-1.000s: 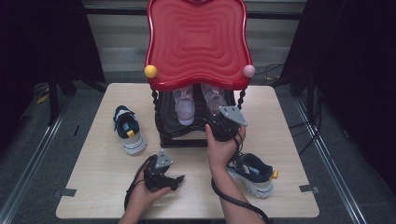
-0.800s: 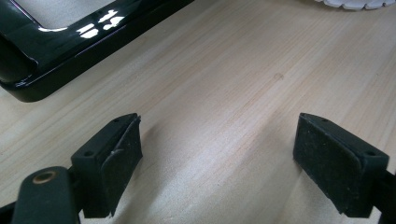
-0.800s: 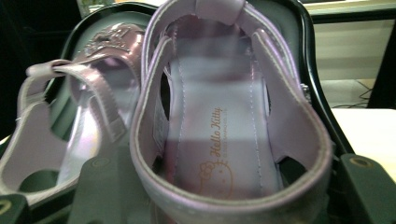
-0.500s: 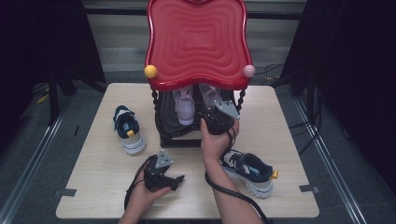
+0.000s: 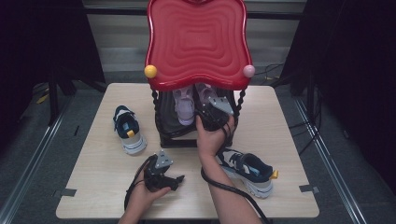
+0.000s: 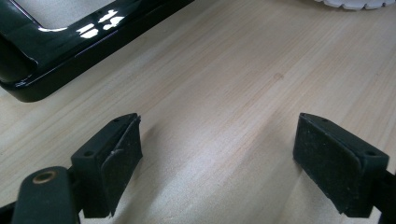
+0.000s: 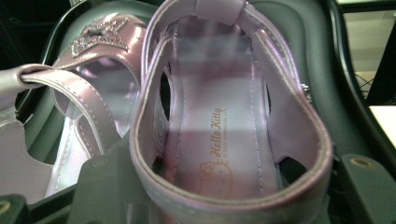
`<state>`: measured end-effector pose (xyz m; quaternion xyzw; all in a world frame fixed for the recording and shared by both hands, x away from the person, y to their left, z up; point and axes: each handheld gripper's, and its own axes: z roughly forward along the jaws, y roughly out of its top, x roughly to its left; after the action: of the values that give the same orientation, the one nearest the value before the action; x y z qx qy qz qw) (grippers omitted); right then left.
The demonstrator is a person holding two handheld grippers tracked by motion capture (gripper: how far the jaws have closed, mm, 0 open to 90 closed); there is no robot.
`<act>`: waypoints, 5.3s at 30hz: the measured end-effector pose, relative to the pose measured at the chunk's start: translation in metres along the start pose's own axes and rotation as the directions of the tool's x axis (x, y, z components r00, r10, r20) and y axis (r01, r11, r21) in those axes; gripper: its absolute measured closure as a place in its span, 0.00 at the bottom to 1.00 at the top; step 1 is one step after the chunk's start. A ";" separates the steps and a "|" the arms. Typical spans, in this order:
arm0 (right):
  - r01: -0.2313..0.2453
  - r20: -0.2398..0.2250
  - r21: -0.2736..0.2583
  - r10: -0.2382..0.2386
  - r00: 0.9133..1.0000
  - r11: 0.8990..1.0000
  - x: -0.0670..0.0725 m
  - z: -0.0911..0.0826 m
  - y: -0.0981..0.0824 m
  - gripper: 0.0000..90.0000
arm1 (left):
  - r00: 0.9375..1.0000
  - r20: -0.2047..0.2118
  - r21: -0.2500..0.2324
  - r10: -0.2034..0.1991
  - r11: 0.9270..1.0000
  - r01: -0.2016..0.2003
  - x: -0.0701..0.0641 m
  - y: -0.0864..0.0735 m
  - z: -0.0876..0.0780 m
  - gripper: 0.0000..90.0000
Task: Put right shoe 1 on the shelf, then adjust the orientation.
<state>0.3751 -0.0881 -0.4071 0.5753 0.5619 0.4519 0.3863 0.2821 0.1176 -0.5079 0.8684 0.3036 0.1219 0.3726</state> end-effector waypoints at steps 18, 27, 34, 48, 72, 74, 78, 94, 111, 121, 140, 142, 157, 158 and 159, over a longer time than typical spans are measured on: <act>0.004 -0.132 0.018 -0.002 0.991 1.000 -0.006 -0.010 0.011 0.24 | 1.000 0.003 -0.007 -0.013 1.000 0.013 -0.001 0.000 0.001 0.17; 0.072 -0.203 -0.012 -0.073 0.976 0.997 -0.013 -0.030 0.006 0.21 | 1.000 0.003 0.001 -0.004 1.000 0.004 0.000 0.000 0.000 0.16; 0.119 -0.260 0.005 -0.114 0.959 0.993 -0.019 -0.043 0.001 0.21 | 1.000 0.004 0.001 -0.004 1.000 0.004 0.000 0.000 0.000 0.16; 0.175 -0.384 0.031 -0.150 0.911 0.984 -0.037 -0.060 -0.006 0.20 | 1.000 0.004 0.002 -0.003 1.000 0.003 0.000 0.000 0.000 0.16; 0.212 -0.494 0.097 -0.138 0.858 0.972 -0.095 -0.083 -0.008 0.20 | 1.000 0.004 0.002 -0.003 1.000 0.003 0.000 0.000 0.000 0.17; 0.214 -0.501 0.097 -0.138 0.854 0.972 -0.099 -0.084 -0.009 0.20 | 1.000 0.004 0.003 -0.003 1.000 0.003 0.000 0.000 0.000 0.16; 0.233 -0.522 0.106 -0.146 0.840 0.967 -0.111 -0.088 -0.011 0.19 | 1.000 0.004 0.002 -0.003 1.000 0.003 0.000 0.000 0.000 0.16; 0.228 -0.529 0.106 -0.139 0.837 0.968 -0.152 -0.099 -0.014 0.16 | 1.000 0.005 0.000 -0.003 1.000 0.003 0.000 0.000 0.000 0.17; 0.226 -0.502 0.116 -0.139 0.853 0.967 -0.178 -0.109 -0.005 0.17 | 1.000 0.000 0.003 0.002 1.000 -0.002 0.000 0.001 0.000 0.17; 0.222 -0.485 0.130 -0.133 0.864 0.966 -0.189 -0.112 -0.007 0.16 | 1.000 0.000 0.002 0.000 1.000 0.000 0.000 0.001 0.000 0.17; 0.197 -0.385 0.211 -0.103 0.917 0.957 -0.230 -0.099 -0.044 0.16 | 1.000 0.000 0.002 0.000 1.000 0.000 0.000 0.001 0.000 0.17; 0.203 -0.375 0.226 -0.108 0.921 0.953 -0.233 -0.097 -0.050 0.16 | 1.000 0.000 0.002 0.000 1.000 0.000 0.000 0.001 0.000 0.16; 0.188 -0.297 0.294 -0.097 0.950 0.937 -0.257 -0.086 -0.078 0.16 | 1.000 0.000 0.002 0.000 1.000 0.000 0.000 0.001 0.000 0.17; 0.188 -0.293 0.301 -0.097 0.951 0.935 -0.257 -0.085 -0.081 0.16 | 1.000 0.000 0.002 0.000 1.000 0.000 0.000 0.001 0.000 0.17; 0.186 -0.290 0.307 -0.095 0.952 0.933 -0.257 -0.085 -0.083 0.16 | 1.000 0.000 0.002 0.000 1.000 0.000 0.000 0.001 0.000 0.17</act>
<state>0.2801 -0.3434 -0.4830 0.5228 0.7170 0.3962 0.2357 0.2828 0.1172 -0.5078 0.8688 0.3036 0.1217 0.3717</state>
